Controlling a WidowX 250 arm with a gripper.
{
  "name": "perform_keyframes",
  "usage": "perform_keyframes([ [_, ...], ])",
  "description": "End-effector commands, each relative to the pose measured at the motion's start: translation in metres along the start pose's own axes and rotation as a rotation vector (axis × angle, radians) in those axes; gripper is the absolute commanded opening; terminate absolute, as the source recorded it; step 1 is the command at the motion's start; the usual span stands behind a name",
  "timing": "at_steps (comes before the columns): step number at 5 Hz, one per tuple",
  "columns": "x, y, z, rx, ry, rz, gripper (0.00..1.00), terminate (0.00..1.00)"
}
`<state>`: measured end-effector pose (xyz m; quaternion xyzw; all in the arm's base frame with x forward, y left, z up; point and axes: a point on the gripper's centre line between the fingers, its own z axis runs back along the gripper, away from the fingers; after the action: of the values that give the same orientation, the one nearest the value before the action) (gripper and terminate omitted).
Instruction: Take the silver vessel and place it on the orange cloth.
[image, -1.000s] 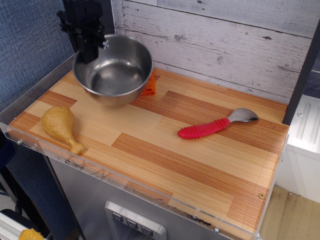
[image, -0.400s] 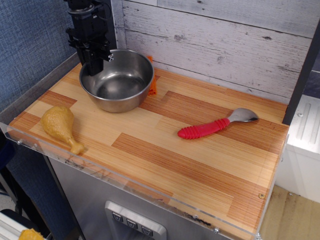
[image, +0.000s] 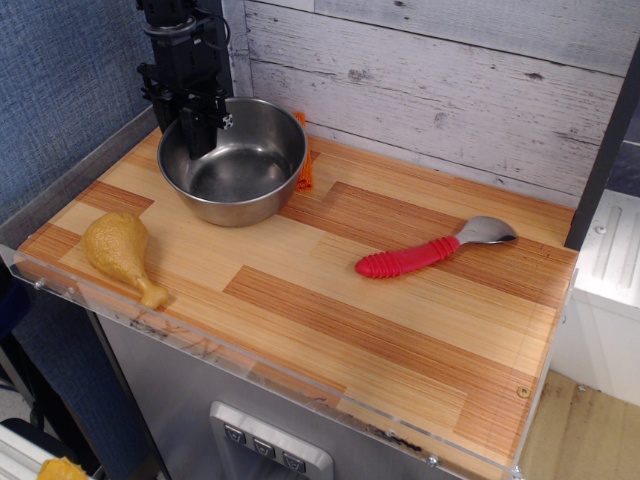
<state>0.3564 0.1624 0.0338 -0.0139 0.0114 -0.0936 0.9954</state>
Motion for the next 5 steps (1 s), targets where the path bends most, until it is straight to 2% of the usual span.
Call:
perform_keyframes([
  [1,0.003,-0.004,0.029,0.053,-0.068,-0.038,1.00,0.00],
  [3,0.007,-0.008,0.053,0.100,-0.134,-0.076,1.00,0.00],
  [4,0.009,-0.014,0.073,0.137,-0.182,-0.116,1.00,0.00],
  [5,0.010,-0.024,0.106,0.186,-0.255,-0.169,1.00,0.00],
])
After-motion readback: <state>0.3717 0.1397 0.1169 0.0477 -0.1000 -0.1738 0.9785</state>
